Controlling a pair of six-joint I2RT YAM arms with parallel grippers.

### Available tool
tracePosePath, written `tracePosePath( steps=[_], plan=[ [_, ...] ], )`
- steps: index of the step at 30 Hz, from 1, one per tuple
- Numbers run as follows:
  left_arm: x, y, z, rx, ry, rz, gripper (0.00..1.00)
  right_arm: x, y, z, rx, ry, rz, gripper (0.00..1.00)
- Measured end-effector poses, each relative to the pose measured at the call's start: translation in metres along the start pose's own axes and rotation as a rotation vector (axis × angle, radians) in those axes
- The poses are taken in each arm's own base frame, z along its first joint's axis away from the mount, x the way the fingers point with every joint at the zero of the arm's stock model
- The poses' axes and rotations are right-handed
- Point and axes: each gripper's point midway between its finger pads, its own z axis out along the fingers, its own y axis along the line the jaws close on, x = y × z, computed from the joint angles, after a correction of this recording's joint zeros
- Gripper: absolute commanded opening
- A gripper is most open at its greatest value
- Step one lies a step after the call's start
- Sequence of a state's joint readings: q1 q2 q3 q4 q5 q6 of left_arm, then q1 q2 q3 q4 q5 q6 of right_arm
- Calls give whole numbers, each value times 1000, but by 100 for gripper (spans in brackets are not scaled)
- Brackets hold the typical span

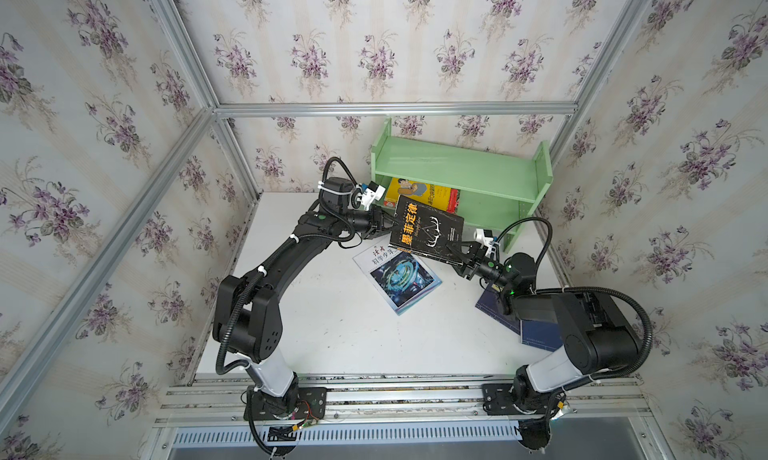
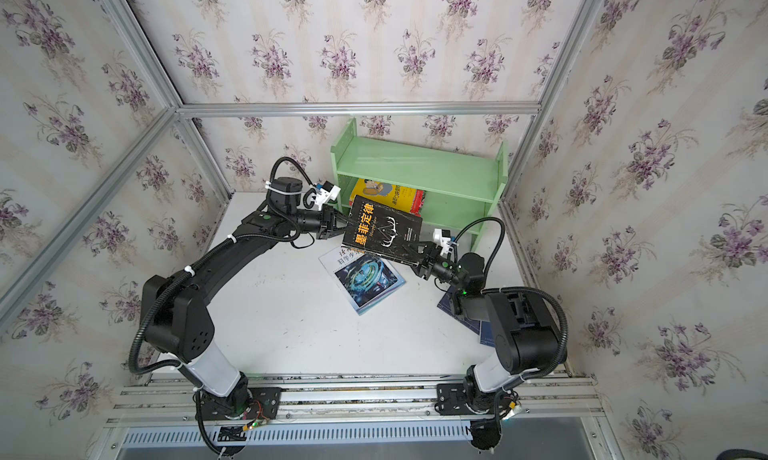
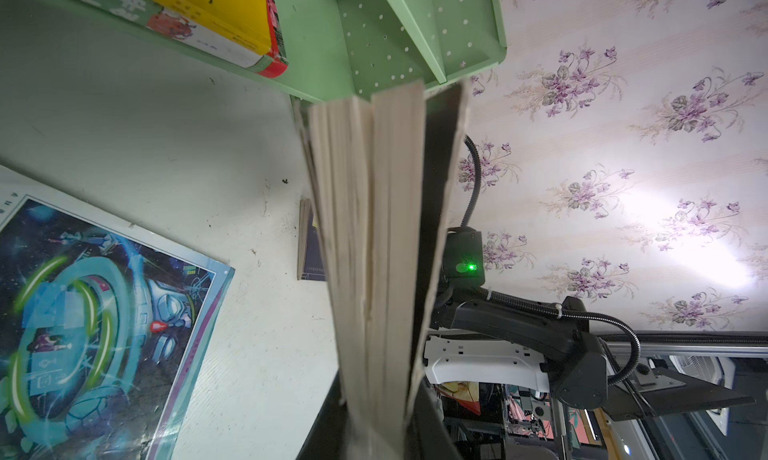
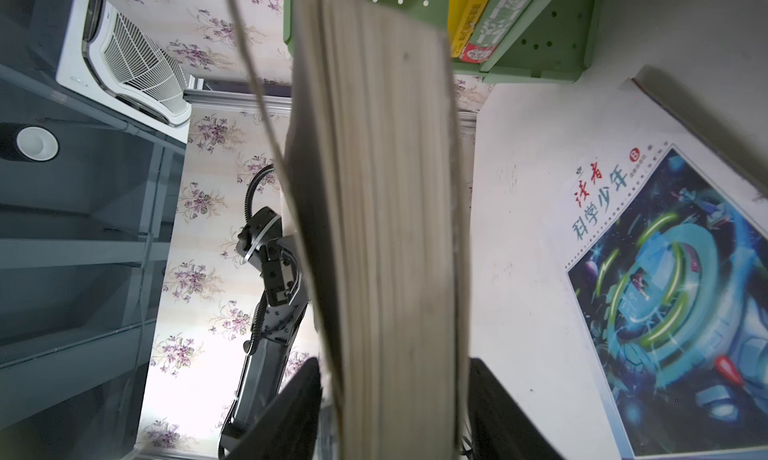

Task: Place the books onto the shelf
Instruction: 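Lift the upright black book with both grippers toward the shelf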

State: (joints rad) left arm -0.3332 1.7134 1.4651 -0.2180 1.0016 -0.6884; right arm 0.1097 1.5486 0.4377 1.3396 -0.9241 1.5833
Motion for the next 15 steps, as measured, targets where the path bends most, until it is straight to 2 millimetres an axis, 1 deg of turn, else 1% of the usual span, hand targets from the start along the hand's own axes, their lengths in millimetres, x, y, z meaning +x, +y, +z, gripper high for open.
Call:
tracePosePath(
  steps=[1,4,6,9,10,12,15],
  plan=[
    [-2,0,-1,2,-2,3,2,2,3,0,-6,7,2,47],
    [-9,-2,-3,12,-8,13,2,4,8,-1,-16,14,2,44],
    [-10,-2,-2,17,-4,12,2,4,12,-1,-25,15,-9,40],
    [-10,1,1,30,11,1,3,6,17,-2,-34,18,-14,29],
    [-9,2,2,31,14,-1,4,6,17,-2,-35,18,-9,24],
    [-9,3,2,31,16,-5,6,6,17,-2,-35,18,-8,11],
    [-9,6,1,28,14,-21,16,6,19,-2,-42,18,-14,6]
  ],
)
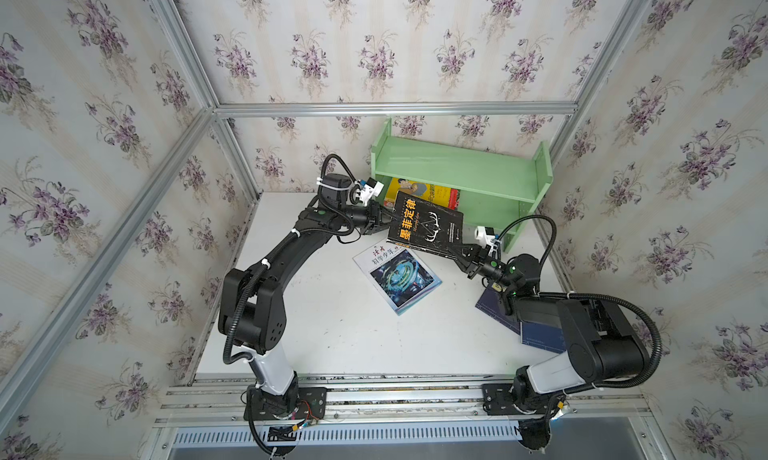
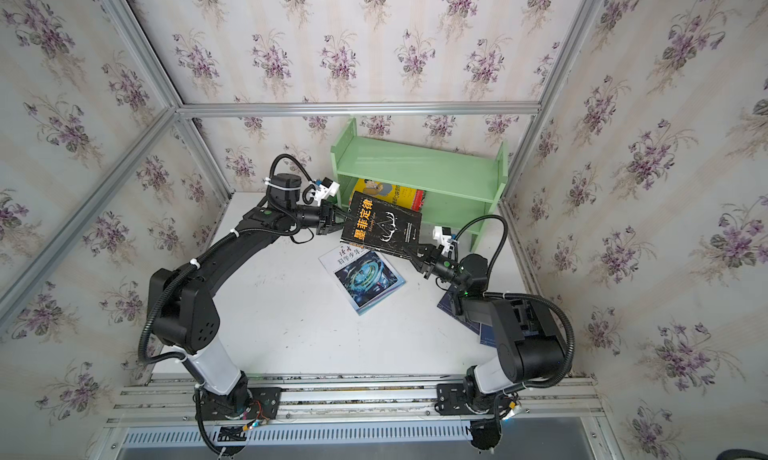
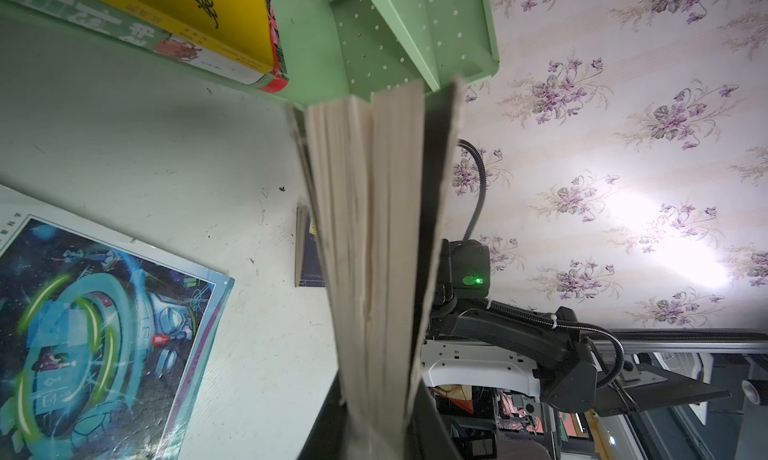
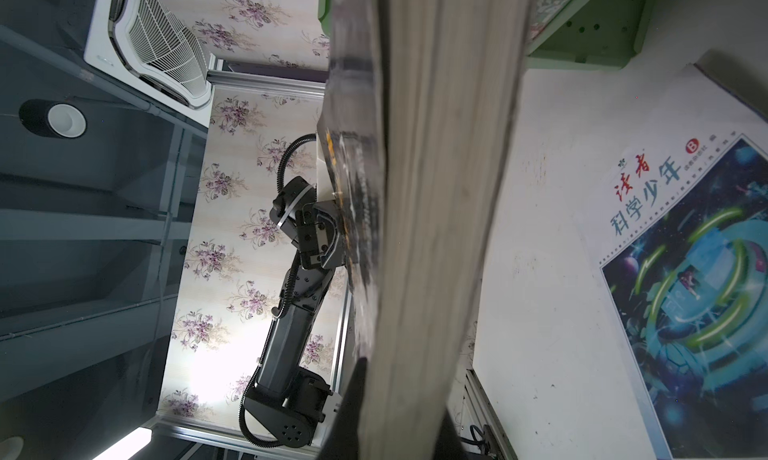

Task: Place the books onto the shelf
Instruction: 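Lift the upright black book with both grippers toward the shelf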

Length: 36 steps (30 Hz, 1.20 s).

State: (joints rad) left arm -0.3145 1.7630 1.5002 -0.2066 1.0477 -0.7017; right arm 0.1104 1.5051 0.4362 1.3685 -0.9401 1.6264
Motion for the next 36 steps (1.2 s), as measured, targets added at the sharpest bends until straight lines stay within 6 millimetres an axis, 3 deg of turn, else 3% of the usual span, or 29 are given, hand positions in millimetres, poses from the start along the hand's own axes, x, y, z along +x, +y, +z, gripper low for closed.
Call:
tracePosePath(
  steps=[1,3,4,6,7,15,22,30,36],
  plan=[
    [1,1,0,-2,0,-6,28,0,0,0,0,1,1,4],
    [0,4,1,-8,-5,-13,35,0,-1,0,2,-2,5,2],
    [0,5,1,-10,-9,-24,44,-1,-1,0,2,-5,11,2],
    [-1,9,1,-23,-21,-32,53,-1,-3,-1,7,-15,18,2],
    [-2,13,1,-33,-29,-48,66,-2,-5,-1,11,-19,24,2],
    [2,77,-19,-224,-167,-236,70,-7,-11,-3,30,-58,43,1],
    [15,74,-21,-241,-201,-262,73,-14,-15,0,37,-57,29,1],
    [18,69,-7,-170,-242,-318,73,-22,-22,5,51,-64,29,1],
    [22,79,-19,-171,-314,-364,75,-22,-23,6,53,-58,24,1]
  ],
)
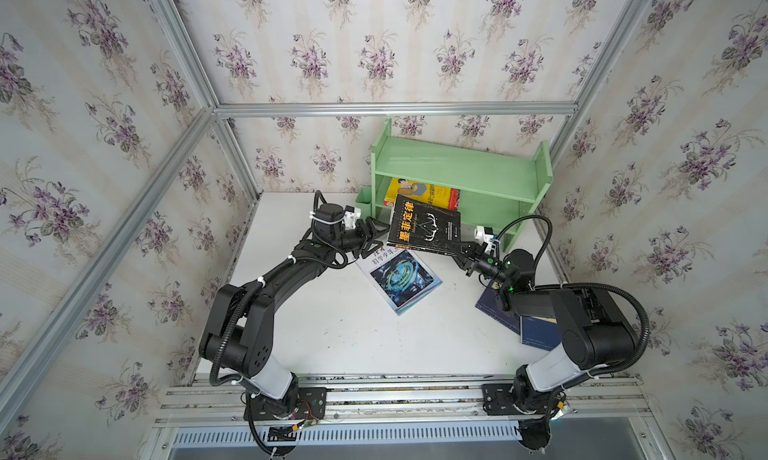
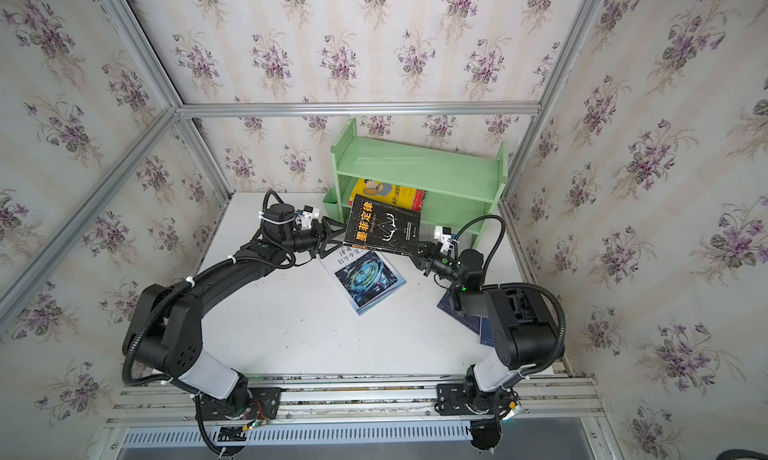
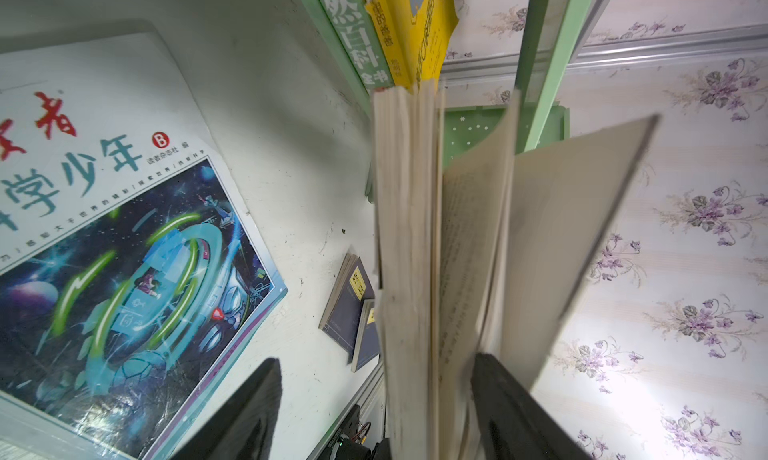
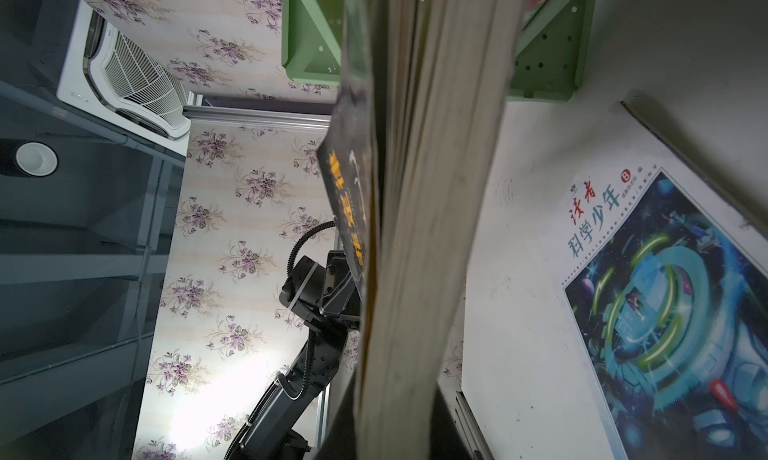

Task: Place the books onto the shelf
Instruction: 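Lift the upright black book with both grippers toward the shelf, then carry the black book into the lower shelf tier beside the yellow book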

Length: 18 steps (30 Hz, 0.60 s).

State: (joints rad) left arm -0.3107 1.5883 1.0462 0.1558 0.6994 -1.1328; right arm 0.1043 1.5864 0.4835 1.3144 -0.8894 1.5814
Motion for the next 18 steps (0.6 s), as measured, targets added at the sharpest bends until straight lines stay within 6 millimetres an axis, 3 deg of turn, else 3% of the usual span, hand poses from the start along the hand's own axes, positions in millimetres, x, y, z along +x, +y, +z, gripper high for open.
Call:
tracePosePath(
  steps=[6,15,18],
  plan=[
    [-8,12,-17,-25,-63,-27,77,-4,3,1,-7,-10,-9,1],
    [-6,-32,-11,111,-7,80,77,-12,12,8,-24,-6,-29,1],
    [0,-37,-6,128,22,94,75,-14,14,10,-30,-7,-36,1]
  ],
)
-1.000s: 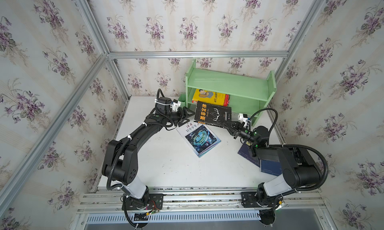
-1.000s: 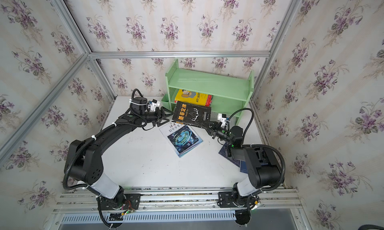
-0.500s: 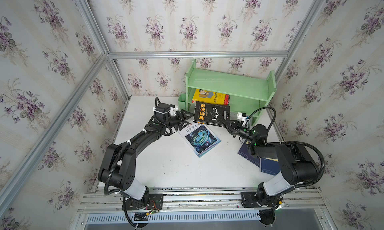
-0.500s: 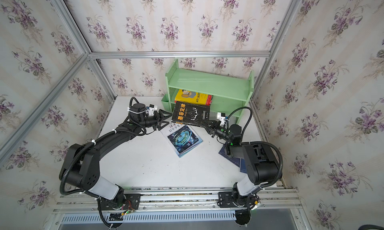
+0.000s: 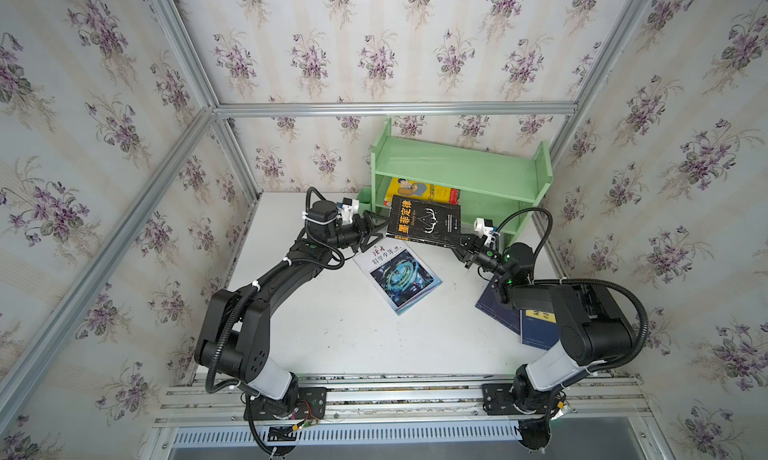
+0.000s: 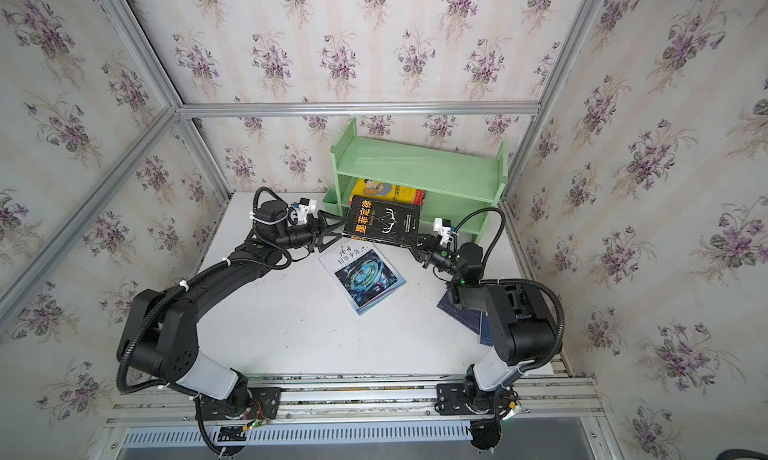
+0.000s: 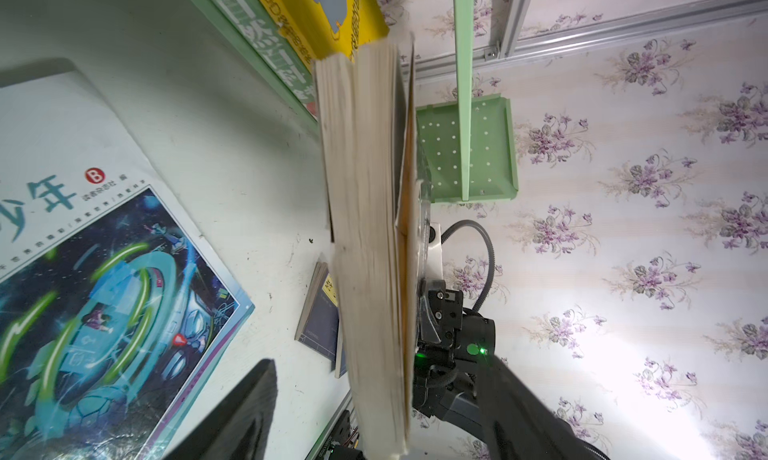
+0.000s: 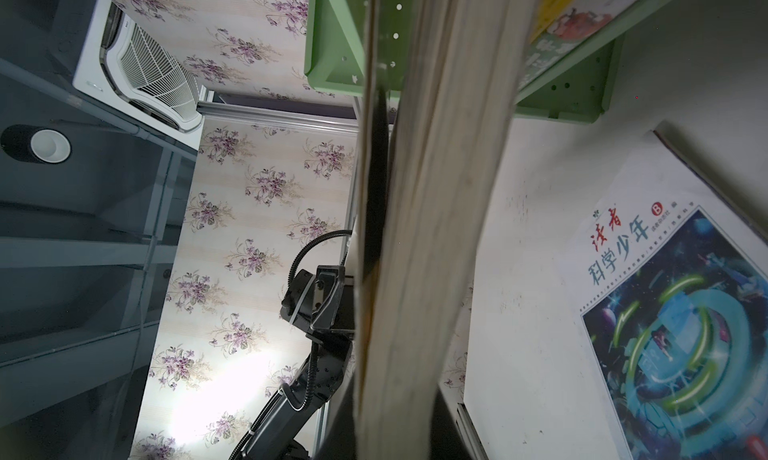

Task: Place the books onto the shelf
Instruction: 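Carry the black book into the lower shelf tier beside the yellow book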

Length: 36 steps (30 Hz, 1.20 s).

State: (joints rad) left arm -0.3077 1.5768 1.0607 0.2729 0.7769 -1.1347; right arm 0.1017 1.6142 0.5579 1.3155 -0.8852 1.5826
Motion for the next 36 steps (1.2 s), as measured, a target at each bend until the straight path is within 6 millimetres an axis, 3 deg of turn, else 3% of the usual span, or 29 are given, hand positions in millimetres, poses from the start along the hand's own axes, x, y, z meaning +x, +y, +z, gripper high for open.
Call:
tracePosePath(
  steps=[4,8,19,25,28,32,36],
  plan=[
    [9,5,12,-5,45,-12,65,-3,2,3,-5,0,1,1],
    [15,7,23,-8,75,-19,49,-5,3,5,-7,1,5,1],
    [2,-3,41,72,58,-25,19,-6,-5,5,6,1,30,6],
    [-4,-11,45,124,44,-21,12,-12,-4,9,-3,-1,20,39],
    [-8,-19,46,139,42,1,10,-13,-5,10,-8,5,14,49],
    [-15,-28,47,159,44,41,10,-18,-7,10,-8,1,12,49],
    [-19,-28,52,155,57,44,10,-23,-8,9,-10,-4,20,33]
  ],
)
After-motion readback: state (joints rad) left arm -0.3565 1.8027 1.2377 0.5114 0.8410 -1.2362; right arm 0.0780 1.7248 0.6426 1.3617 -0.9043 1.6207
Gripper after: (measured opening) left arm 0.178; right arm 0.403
